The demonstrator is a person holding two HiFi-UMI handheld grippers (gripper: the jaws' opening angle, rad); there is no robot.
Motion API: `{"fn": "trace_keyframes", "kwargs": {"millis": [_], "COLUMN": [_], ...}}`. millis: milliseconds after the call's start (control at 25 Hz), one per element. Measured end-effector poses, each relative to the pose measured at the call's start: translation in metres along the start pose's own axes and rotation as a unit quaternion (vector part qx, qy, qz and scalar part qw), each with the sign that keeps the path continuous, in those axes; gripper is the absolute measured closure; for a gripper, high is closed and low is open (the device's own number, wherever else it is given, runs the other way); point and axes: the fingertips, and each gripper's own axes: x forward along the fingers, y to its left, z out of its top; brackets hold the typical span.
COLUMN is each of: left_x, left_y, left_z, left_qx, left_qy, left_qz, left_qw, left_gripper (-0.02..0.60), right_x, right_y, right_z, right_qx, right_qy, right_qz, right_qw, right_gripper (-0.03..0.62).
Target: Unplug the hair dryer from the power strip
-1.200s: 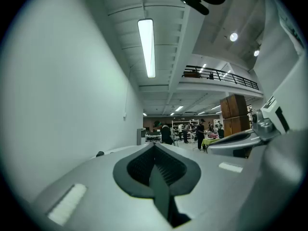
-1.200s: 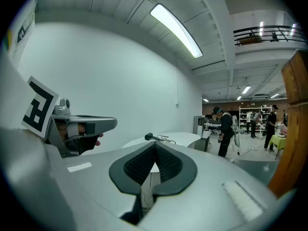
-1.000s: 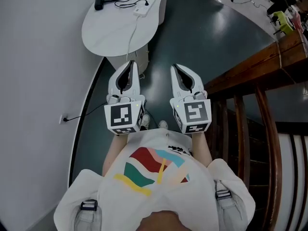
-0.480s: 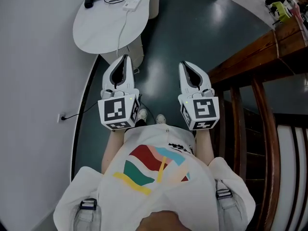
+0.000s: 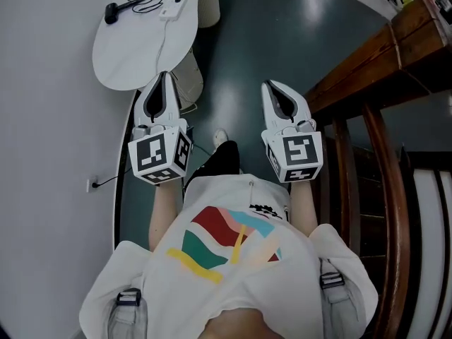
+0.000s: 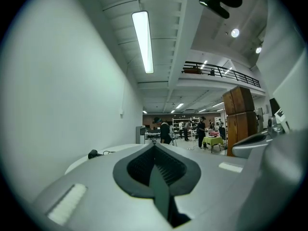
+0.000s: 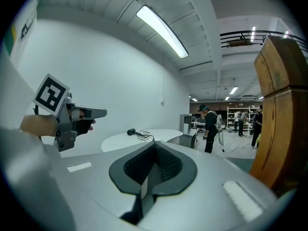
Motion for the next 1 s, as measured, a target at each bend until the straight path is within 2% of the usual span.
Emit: {"fn": "trace_keyframes", "kwargs": {"millis": [120, 200, 360, 560, 640, 880, 1000], "left_x": [0.039, 0.063, 0.099, 0.187, 0.231, 0.359, 0.403], "left_y": [-0.004, -0.007, 0.002, 0.018, 0.029, 0.077, 0.098], "left_z": [-0.008, -0.01, -0.01, -0.023, -0.026, -0.023, -0.03], "left_qx": [0.011, 0.015, -0.007, -0.014, -0.012, -0.019, -0.037], "left_qy": [-0.001, -0.003, -0.003, 0.016, 0.025, 0.038, 0.048], "left_qz": [0.003, -0.008, -0.024, -0.027, -0.023, 0.011, 0.031], "left_qw": [0.9999, 0.9998, 0.9997, 0.9994, 0.9994, 0.999, 0.9977], "left_gripper": [0.583, 0.582, 0.583, 0.583, 0.583, 0.582, 0.583], "right_x": [0.024, 0.036, 0.057, 0.14, 0.185, 0.328, 0.385], "right_y": [-0.029, -0.048, -0.066, -0.099, -0.112, -0.127, -0.129], "right_z": [-0.006, -0.008, 0.017, 0.031, 0.034, 0.071, 0.084], "right_qx": [0.006, 0.011, -0.008, -0.021, -0.015, -0.03, -0.035], "right_qy": [-0.007, -0.008, -0.015, -0.006, 0.003, 0.012, 0.017], "right_qz": [-0.005, -0.025, -0.055, -0.056, -0.046, 0.019, 0.05], "right_qw": [1.0, 1.0, 0.998, 0.998, 0.999, 0.999, 0.998], "right_gripper": [0.582, 0.582, 0.582, 0.582, 0.582, 0.582, 0.582]}}
